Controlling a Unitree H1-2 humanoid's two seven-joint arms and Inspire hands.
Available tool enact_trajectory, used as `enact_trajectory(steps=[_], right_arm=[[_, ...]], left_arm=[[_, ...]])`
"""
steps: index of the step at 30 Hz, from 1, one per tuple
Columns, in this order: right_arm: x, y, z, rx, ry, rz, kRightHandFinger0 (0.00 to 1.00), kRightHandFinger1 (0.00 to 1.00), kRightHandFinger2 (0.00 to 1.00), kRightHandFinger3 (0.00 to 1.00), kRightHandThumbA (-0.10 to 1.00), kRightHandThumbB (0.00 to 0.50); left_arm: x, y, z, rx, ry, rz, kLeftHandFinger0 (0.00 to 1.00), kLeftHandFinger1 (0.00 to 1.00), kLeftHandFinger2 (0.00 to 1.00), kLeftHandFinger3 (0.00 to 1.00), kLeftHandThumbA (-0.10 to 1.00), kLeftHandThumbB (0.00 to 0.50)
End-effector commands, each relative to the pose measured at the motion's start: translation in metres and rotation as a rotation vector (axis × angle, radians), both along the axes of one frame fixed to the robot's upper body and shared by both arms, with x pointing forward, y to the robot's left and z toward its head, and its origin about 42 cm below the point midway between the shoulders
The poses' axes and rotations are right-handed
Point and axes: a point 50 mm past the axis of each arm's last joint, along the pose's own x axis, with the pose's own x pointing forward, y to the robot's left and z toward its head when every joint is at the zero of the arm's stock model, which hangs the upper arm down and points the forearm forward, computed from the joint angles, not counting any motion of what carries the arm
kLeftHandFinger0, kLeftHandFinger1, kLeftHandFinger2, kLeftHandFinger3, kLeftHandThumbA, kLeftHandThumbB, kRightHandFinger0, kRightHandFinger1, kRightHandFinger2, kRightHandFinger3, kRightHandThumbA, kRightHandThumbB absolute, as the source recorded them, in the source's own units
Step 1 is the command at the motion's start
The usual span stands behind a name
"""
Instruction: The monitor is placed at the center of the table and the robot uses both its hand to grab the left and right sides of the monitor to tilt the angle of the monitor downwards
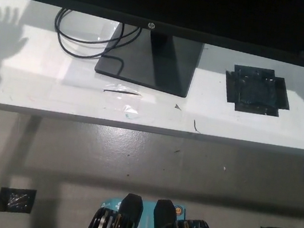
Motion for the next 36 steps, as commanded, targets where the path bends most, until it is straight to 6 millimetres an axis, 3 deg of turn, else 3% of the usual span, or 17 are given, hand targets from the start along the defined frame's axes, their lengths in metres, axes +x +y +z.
enact_trajectory(steps=[1, 6, 7, 9, 13, 15, 26, 28, 29, 32, 33, 34, 36], right_arm=[[0.016, 0.072, 0.114, -0.796, -0.962, -0.013, 1.0, 1.0, 1.0, 1.0, 0.64, 0.5], [0.016, 0.072, 0.112, -0.802, -0.974, -0.014, 1.0, 1.0, 1.0, 1.0, 0.65, 0.5], [0.015, 0.07, 0.098, -0.7, -0.954, -0.018, 1.0, 1.0, 1.0, 1.0, 0.63, 0.5], [0.014, 0.066, 0.091, -0.672, -0.944, -0.014, 1.0, 1.0, 1.0, 1.0, 0.65, 0.5], [0.013, 0.063, 0.088, -0.669, -0.954, -0.005, 1.0, 1.0, 1.0, 1.0, 0.65, 0.5], [0.012, 0.052, 0.077, -0.72, -0.903, -0.009, 1.0, 1.0, 1.0, 1.0, 0.67, 0.5], [0.015, 0.067, 0.09, -0.908, -0.967, -0.024, 1.0, 1.0, 1.0, 1.0, 0.72, 0.5], [0.014, 0.073, 0.087, -0.801, -1.005, -0.026, 1.0, 1.0, 1.0, 1.0, 0.72, 0.5], [0.013, 0.072, 0.08, -0.635, -0.991, -0.023, 1.0, 1.0, 1.0, 1.0, 0.67, 0.5], [0.013, 0.072, 0.08, -0.636, -0.995, -0.023, 1.0, 1.0, 1.0, 1.0, 0.67, 0.5], [0.009, 0.066, 0.06, -0.27, -0.898, -0.003, 1.0, 1.0, 1.0, 1.0, 0.71, 0.5], [0.007, 0.062, 0.055, -0.118, -0.873, 0.012, 1.0, 1.0, 1.0, 1.0, 0.72, 0.5], [0.006, 0.062, 0.055, -0.116, -0.875, 0.012, 1.0, 1.0, 1.0, 1.0, 0.72, 0.5]], left_arm=[[0.028, -0.08, 0.077, 0.443, -0.252, -0.142, 1.0, 1.0, 1.0, 1.0, 0.86, 0.456], [0.028, -0.079, 0.076, 0.432, -0.257, -0.143, 1.0, 1.0, 1.0, 1.0, 0.84, 0.46], [0.025, -0.066, 0.067, 0.407, -0.237, -0.111, 1.0, 1.0, 1.0, 1.0, 0.89, 0.444], [0.023, -0.058, 0.064, 0.389, -0.222, -0.108, 1.0, 1.0, 1.0, 1.0, 0.88, 0.437], [0.022, -0.055, 0.062, 0.391, -0.218, -0.1, 1.0, 1.0, 1.0, 1.0, 0.85, 0.438], [0.015, -0.034, 0.053, 0.424, -0.233, -0.083, 1.0, 1.0, 1.0, 1.0, 0.82, 0.474], [0.019, -0.045, 0.052, 0.454, -0.25, -0.075, 1.0, 1.0, 1.0, 1.0, 0.81, 0.467], [0.023, -0.059, 0.048, 0.41, -0.248, -0.101, 1.0, 1.0, 1.0, 1.0, 0.87, 0.457], [0.023, -0.062, 0.045, 0.331, -0.239, -0.116, 1.0, 1.0, 1.0, 1.0, 0.83, 0.45], [0.023, -0.062, 0.045, 0.332, -0.24, -0.116, 1.0, 1.0, 1.0, 1.0, 0.83, 0.451], [0.022, -0.064, 0.028, 0.091, -0.184, -0.147, 1.0, 1.0, 1.0, 1.0, 0.81, 0.399], [0.021, -0.065, 0.022, -0.009, -0.164, -0.166, 1.0, 1.0, 1.0, 1.0, 0.8, 0.391], [0.02, -0.065, 0.022, -0.012, -0.164, -0.166, 1.0, 1.0, 1.0, 1.0, 0.79, 0.39]])
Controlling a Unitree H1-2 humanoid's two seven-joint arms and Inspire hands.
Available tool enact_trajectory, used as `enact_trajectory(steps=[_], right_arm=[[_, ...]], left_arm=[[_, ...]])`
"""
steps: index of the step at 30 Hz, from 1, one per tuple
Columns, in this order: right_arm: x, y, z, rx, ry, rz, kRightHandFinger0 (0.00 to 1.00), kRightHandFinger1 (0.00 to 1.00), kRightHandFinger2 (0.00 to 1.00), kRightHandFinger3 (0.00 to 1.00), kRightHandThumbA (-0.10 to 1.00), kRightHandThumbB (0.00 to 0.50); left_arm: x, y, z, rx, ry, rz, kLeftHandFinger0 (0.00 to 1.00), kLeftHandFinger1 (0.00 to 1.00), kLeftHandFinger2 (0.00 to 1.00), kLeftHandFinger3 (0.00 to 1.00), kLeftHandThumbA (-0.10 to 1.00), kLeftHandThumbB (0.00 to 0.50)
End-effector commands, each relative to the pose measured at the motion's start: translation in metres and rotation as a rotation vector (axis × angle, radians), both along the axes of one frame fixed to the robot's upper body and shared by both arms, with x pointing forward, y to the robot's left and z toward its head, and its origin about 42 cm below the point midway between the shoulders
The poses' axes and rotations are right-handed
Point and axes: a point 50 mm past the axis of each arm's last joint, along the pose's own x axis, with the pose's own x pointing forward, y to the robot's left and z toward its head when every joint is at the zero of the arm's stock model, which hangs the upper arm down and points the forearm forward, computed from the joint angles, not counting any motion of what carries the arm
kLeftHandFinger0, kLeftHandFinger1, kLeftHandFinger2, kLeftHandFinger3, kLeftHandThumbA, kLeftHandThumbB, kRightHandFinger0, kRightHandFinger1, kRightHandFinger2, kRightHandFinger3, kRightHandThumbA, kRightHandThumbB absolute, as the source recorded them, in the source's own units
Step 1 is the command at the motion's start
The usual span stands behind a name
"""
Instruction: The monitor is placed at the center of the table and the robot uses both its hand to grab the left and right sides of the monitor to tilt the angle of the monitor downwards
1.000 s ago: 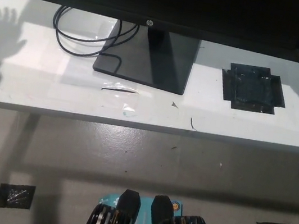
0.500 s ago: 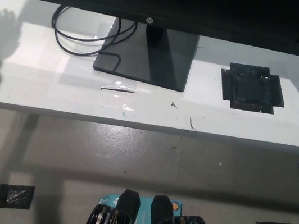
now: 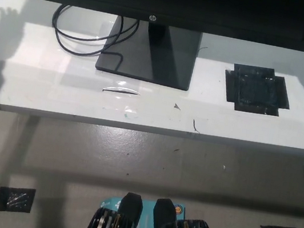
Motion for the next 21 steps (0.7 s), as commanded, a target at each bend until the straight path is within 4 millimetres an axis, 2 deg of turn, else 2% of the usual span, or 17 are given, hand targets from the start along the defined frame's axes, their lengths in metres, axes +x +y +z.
enact_trajectory(steps=[1, 2, 3, 6, 7, 8, 9, 10, 13, 14, 15, 16, 19, 20, 21], right_arm=[[-0.013, 0.032, 0.046, 0.298, -0.351, 0.253, 1.0, 1.0, 1.0, 1.0, 0.71, 0.5], [-0.035, 0.019, 0.029, 0.403, -0.334, 0.324, 1.0, 1.0, 1.0, 1.0, 0.75, 0.5], [-0.047, 0.015, 0.021, 0.462, -0.29, 0.353, 1.0, 1.0, 1.0, 1.0, 0.8, 0.5], [-0.049, 0.015, 0.022, 0.466, -0.288, 0.35, 1.0, 1.0, 1.0, 1.0, 0.8, 0.5], [-0.069, 0.004, 0.011, 0.567, -0.193, 0.385, 1.0, 1.0, 1.0, 1.0, 0.87, 0.5], [-0.113, -0.013, -0.003, 0.739, -0.01, 0.494, 1.0, 1.0, 1.0, 1.0, 0.89, 0.5], [-0.126, -0.02, -0.005, 0.778, 0.009, 0.533, 1.0, 1.0, 1.0, 1.0, 0.87, 0.5], [-0.131, -0.022, -0.005, 0.789, 0.012, 0.545, 1.0, 1.0, 1.0, 1.0, 0.86, 0.5], [-0.133, -0.022, -0.005, 0.796, 0.016, 0.542, 1.0, 1.0, 1.0, 1.0, 0.86, 0.5], [-0.172, -0.034, -0.006, 0.902, 0.044, 0.642, 1.0, 1.0, 1.0, 1.0, 0.79, 0.5], [-0.186, -0.037, -0.006, 0.956, 0.06, 0.675, 1.0, 1.0, 1.0, 1.0, 0.77, 0.5], [-0.196, -0.039, -0.007, 0.982, 0.064, 0.698, 1.0, 1.0, 1.0, 1.0, 0.75, 0.5], [-0.198, -0.039, -0.007, 0.992, 0.069, 0.699, 1.0, 1.0, 1.0, 1.0, 0.75, 0.5], [-0.237, -0.052, -0.008, 1.051, 0.097, 0.792, 1.0, 1.0, 1.0, 1.0, 0.76, 0.5], [-0.246, -0.053, -0.008, 1.06, 0.093, 0.818, 1.0, 1.0, 1.0, 1.0, 0.76, 0.5]], left_arm=[[0.002, -0.052, 0.011, -0.343, -0.084, -0.251, 1.0, 1.0, 1.0, 1.0, 0.81, 0.387], [-0.017, -0.054, -0.012, -0.49, -0.031, -0.316, 1.0, 1.0, 1.0, 1.0, 0.86, 0.39], [-0.031, -0.052, -0.025, -0.564, -0.011, -0.347, 1.0, 1.0, 1.0, 1.0, 0.88, 0.394], [-0.034, -0.053, -0.024, -0.569, -0.011, -0.342, 1.0, 1.0, 1.0, 1.0, 0.88, 0.392], [-0.058, -0.05, -0.042, -0.701, 0.024, -0.372, 1.0, 1.0, 1.0, 1.0, 0.83, 0.38], [-0.112, -0.048, -0.07, -0.973, 0.107, -0.431, 1.0, 1.0, 1.0, 1.0, 0.78, 0.377], [-0.128, -0.048, -0.076, -1.043, 0.122, -0.435, 1.0, 1.0, 1.0, 1.0, 0.76, 0.359], [-0.133, -0.049, -0.077, -1.06, 0.126, -0.433, 1.0, 1.0, 1.0, 1.0, 0.74, 0.357], [-0.135, -0.049, -0.077, -1.067, 0.126, -0.426, 1.0, 1.0, 1.0, 1.0, 0.74, 0.356], [-0.188, -0.052, -0.092, -1.178, 0.13, -0.463, 1.0, 1.0, 1.0, 1.0, 0.75, 0.309], [-0.207, -0.052, -0.098, -1.203, 0.123, -0.465, 1.0, 1.0, 1.0, 1.0, 0.78, 0.315], [-0.218, -0.051, -0.101, -1.232, 0.12, -0.473, 1.0, 1.0, 1.0, 1.0, 0.79, 0.308], [-0.221, -0.051, -0.1, -1.241, 0.119, -0.467, 1.0, 1.0, 1.0, 1.0, 0.79, 0.308], [-0.264, -0.05, -0.11, -1.352, 0.064, -0.508, 1.0, 1.0, 1.0, 1.0, 0.86, 0.364], [-0.273, -0.051, -0.111, -1.385, 0.053, -0.498, 1.0, 1.0, 1.0, 1.0, 0.88, 0.411]])
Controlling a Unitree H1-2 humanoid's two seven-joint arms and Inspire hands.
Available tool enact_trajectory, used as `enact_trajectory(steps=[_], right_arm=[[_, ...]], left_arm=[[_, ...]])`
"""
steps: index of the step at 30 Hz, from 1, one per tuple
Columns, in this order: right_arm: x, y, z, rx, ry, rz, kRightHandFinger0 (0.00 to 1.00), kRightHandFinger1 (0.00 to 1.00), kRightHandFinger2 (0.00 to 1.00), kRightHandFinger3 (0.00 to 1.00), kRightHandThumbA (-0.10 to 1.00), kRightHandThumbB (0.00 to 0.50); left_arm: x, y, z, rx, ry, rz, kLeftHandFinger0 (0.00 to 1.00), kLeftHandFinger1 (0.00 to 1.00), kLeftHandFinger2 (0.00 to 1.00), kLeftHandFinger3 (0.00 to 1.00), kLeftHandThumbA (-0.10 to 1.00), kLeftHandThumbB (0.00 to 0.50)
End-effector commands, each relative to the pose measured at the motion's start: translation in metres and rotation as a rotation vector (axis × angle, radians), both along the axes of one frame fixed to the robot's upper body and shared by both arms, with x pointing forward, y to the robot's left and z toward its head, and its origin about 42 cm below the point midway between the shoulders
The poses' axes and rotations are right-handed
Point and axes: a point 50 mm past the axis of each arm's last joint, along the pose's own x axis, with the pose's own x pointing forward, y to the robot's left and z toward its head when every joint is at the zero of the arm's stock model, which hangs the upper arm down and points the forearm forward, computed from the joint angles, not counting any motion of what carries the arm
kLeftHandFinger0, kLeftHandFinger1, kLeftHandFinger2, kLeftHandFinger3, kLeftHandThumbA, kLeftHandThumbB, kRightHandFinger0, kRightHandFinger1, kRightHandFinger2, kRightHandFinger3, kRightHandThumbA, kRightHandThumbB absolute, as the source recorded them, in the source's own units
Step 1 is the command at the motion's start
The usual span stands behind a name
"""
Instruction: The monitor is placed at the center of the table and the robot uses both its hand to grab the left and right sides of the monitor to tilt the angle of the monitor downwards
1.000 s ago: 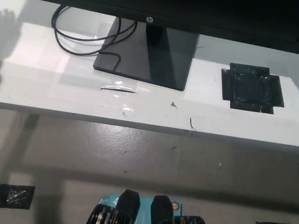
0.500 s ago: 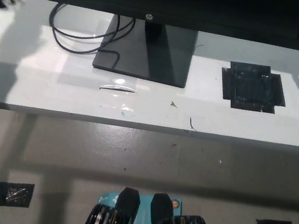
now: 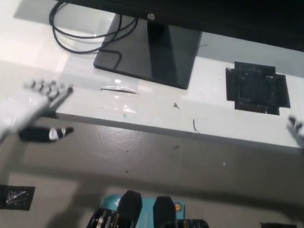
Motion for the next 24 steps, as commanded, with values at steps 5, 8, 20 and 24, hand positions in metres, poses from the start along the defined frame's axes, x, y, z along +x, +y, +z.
enact_trajectory(steps=[5, 8, 20, 24], right_arm=[[-0.138, -0.017, 0.139, 0.629, -0.24, 0.655, 1.0, 1.0, 1.0, 1.0, 0.76, 0.5], [-0.159, -0.003, 0.143, 0.661, -0.313, 0.659, 1.0, 1.0, 1.0, 1.0, 0.84, 0.5], [-0.182, 0.123, 0.078, 0.637, -0.696, 0.413, 1.0, 1.0, 1.0, 1.0, 1.0, 0.396], [-0.165, 0.147, 0.03, 0.694, -0.553, 0.317, 1.0, 1.0, 1.0, 1.0, 1.0, 0.355]], left_arm=[[-0.151, 0.018, 0.1, -0.729, -0.098, -0.097, 1.0, 1.0, 1.0, 1.0, 0.92, 0.449], [-0.167, 0.007, 0.1, -0.766, -0.128, -0.146, 1.0, 1.0, 1.0, 1.0, 0.92, 0.392], [-0.181, -0.061, 0.064, -0.961, -0.095, -0.338, 1.0, 1.0, 1.0, 1.0, 1.0, 0.359], [-0.164, -0.071, 0.028, -0.985, -0.064, -0.3, 1.0, 1.0, 1.0, 1.0, 1.0, 0.368]])
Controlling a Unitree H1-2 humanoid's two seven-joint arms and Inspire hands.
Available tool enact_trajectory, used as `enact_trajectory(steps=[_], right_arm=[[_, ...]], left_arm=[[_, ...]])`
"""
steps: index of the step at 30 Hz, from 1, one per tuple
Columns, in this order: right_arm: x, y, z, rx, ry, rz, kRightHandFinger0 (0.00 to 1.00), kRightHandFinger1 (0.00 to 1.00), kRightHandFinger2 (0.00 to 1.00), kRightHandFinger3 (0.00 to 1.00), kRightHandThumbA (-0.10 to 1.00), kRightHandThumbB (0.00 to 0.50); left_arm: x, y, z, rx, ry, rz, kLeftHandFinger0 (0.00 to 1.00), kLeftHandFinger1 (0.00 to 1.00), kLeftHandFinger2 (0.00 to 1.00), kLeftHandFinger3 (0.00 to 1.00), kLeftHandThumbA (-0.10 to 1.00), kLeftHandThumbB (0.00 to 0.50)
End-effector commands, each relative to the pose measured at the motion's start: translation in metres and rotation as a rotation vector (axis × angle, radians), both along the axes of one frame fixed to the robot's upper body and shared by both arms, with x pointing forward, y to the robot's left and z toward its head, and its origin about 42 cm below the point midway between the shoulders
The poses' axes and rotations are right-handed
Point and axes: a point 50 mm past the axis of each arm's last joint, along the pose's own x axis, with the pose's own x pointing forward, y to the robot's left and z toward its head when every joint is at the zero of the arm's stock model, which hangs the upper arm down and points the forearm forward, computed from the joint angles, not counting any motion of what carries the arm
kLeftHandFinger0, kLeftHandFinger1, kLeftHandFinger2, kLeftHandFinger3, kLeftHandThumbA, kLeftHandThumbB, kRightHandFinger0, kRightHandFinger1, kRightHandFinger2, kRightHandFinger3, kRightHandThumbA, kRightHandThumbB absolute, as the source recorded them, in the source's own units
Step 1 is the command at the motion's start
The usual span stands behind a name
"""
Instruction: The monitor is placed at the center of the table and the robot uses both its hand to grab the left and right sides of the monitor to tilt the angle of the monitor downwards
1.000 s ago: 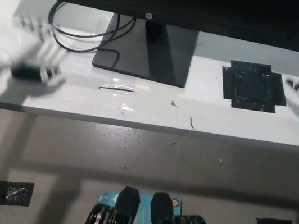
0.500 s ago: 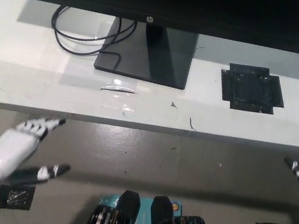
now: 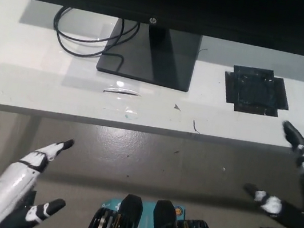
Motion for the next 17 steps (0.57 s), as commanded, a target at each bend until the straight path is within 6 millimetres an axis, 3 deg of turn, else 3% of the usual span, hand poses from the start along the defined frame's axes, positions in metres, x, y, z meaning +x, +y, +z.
enact_trajectory(steps=[1, 2, 6, 7, 9, 12, 13, 17], right_arm=[[0.0, 0.025, -0.006, 0.058, -0.197, -0.106, 1.0, 1.0, 1.0, 1.0, 1.0, 0.355], [0.006, 0.029, -0.02, 0.041, -0.154, -0.124, 1.0, 1.0, 1.0, 1.0, 1.0, 0.357], [0.028, 0.041, -0.085, 0.01, 0.078, -0.167, 1.0, 1.0, 1.0, 1.0, 0.98, 0.4], [0.028, 0.041, -0.09, 0.007, 0.093, -0.168, 1.0, 1.0, 1.0, 1.0, 0.98, 0.401], [0.035, 0.042, -0.115, -0.042, 0.166, -0.204, 1.0, 1.0, 1.0, 1.0, 0.94, 0.349], [0.048, 0.043, -0.124, -0.043, 0.211, -0.21, 1.0, 1.0, 1.0, 1.0, 0.98, 0.382], [0.049, 0.044, -0.126, -0.033, 0.231, -0.203, 1.0, 1.0, 1.0, 1.0, 0.98, 0.375], [0.05, 0.045, -0.127, -0.034, 0.23, -0.208, 1.0, 1.0, 1.0, 1.0, 0.99, 0.376]], left_arm=[[0.008, -0.012, -0.001, -0.233, -0.072, -0.068, 1.0, 1.0, 1.0, 1.0, 1.0, 0.367], [0.013, -0.012, -0.01, -0.216, -0.062, -0.037, 1.0, 1.0, 1.0, 1.0, 1.0, 0.339], [0.033, -0.01, -0.049, -0.161, 0.013, 0.072, 1.0, 1.0, 1.0, 1.0, 1.0, 0.322], [0.033, -0.01, -0.052, -0.157, 0.02, 0.077, 1.0, 1.0, 1.0, 1.0, 1.0, 0.322], [0.043, -0.007, -0.07, -0.156, 0.08, 0.111, 1.0, 1.0, 1.0, 1.0, 1.0, 0.277], [0.055, -0.002, -0.082, -0.152, 0.11, 0.159, 1.0, 1.0, 1.0, 1.0, 1.0, 0.273], [0.054, 0.001, -0.086, -0.166, 0.133, 0.172, 1.0, 1.0, 1.0, 1.0, 1.0, 0.295], [0.056, 0.002, -0.087, -0.165, 0.134, 0.174, 1.0, 1.0, 1.0, 1.0, 1.0, 0.296]])
